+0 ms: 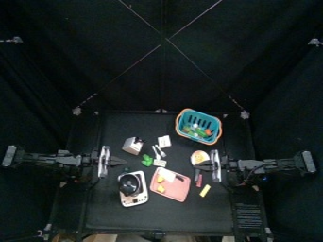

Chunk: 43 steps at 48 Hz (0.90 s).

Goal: Grab corn top

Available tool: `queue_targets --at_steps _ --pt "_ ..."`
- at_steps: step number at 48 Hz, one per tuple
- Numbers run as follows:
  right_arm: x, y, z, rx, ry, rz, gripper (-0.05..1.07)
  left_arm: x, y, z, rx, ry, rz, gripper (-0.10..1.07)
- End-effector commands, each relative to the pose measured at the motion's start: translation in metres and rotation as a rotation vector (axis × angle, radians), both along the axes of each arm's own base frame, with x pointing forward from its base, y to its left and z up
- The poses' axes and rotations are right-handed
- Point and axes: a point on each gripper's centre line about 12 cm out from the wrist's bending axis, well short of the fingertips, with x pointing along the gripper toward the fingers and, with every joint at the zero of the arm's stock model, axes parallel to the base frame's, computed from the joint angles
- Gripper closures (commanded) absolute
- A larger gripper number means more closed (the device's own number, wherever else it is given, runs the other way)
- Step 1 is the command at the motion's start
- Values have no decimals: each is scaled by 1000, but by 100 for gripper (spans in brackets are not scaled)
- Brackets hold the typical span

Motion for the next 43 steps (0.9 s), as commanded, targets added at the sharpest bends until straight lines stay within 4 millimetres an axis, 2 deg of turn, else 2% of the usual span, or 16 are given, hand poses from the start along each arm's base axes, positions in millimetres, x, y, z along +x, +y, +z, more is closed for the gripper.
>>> queue_targets --at_steps 1,6,12,27,34,43 --pt "8 -1 4 15 3 -5 104 2 1 4 3 -12 4 103" --pt "21 -2 6 26 28 -7 101 3 1 3 2 -9 5 101" --pt "47 -4 -1 21 101 -14 98 8 0 -1 6 14 -2 101" --pt "104 -10 -35 10 271 -29 94 29 0 -18 16 123 0 100" --pt "128 -11 -56 12 350 -30 83 32 12 -18 61 140 46 98" --pt "158 -11 -86 13 442 -27 60 33 25 -16 118 169 94 96"
